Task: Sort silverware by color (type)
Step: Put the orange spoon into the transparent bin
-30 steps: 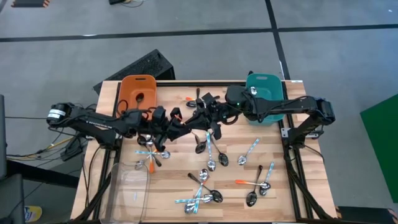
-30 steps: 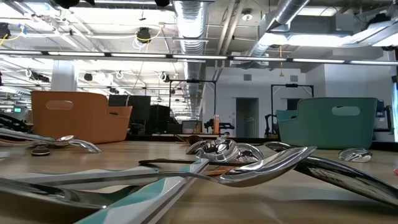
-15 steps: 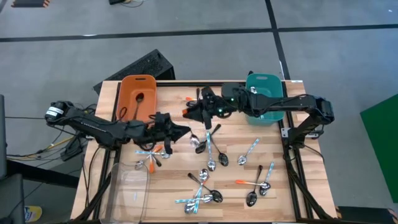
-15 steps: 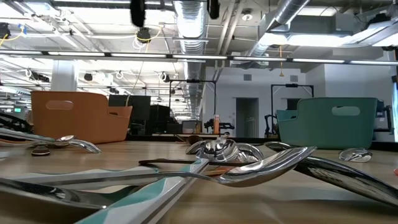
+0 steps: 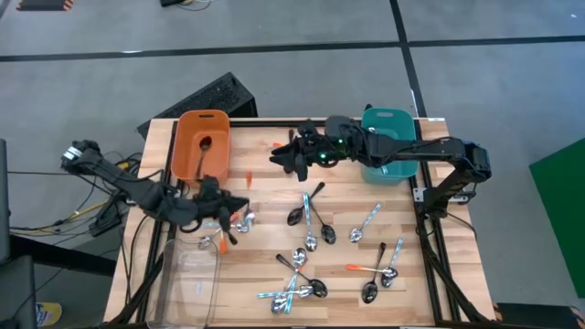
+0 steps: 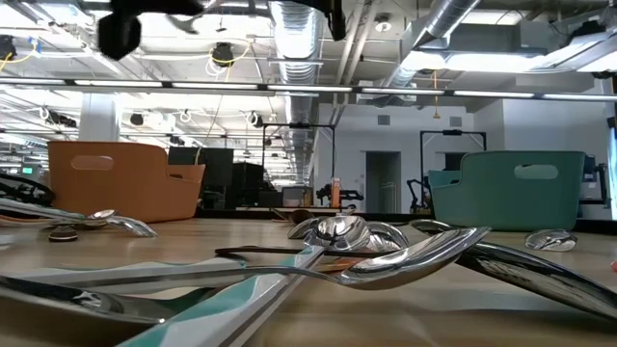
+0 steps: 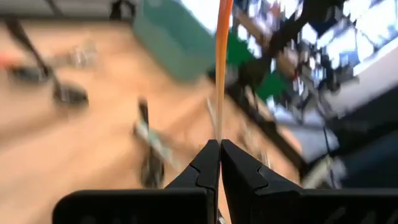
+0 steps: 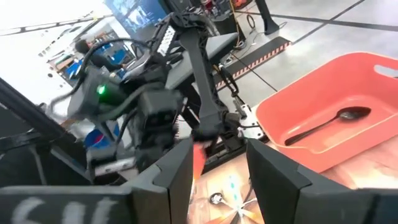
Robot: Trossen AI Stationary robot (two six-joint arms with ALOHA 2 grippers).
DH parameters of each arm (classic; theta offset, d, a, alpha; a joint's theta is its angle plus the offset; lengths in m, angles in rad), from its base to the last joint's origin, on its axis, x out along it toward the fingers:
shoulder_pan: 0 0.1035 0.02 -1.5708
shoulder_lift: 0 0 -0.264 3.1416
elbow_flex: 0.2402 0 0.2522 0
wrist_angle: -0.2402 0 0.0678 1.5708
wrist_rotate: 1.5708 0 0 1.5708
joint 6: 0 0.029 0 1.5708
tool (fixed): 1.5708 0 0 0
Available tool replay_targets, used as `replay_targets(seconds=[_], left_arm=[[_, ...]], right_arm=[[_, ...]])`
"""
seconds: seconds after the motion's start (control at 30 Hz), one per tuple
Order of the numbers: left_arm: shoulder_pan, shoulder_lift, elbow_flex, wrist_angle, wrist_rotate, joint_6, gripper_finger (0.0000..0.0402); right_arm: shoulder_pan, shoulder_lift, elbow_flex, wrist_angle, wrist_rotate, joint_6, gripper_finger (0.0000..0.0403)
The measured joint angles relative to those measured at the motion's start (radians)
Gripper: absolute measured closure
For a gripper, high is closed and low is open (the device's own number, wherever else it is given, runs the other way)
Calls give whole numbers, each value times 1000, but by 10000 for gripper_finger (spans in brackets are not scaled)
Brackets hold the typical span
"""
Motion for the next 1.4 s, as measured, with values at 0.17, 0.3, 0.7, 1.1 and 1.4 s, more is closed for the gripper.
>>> replay_targets(seconds=[0.17, 0.3, 0.7, 1.1, 1.4], left_arm=[[-117, 0, 0, -180, 244, -226, 401], [-273, -1, 0, -346, 307, -500, 401], [-637, -2, 0, -427, 295, -971, 402], [-742, 86, 0, -351, 362, -1031, 402], [-712, 200, 0, -301, 463, -1052, 378]], right_arm=[[-3, -7, 0, -21, -24, 0, 232], [-3, -23, 2, -86, -34, -1, 232], [-5, -29, 0, -232, -21, -28, 232], [-48, -29, 0, -231, -24, -29, 232], [-45, -29, 0, -232, -34, 10, 231]])
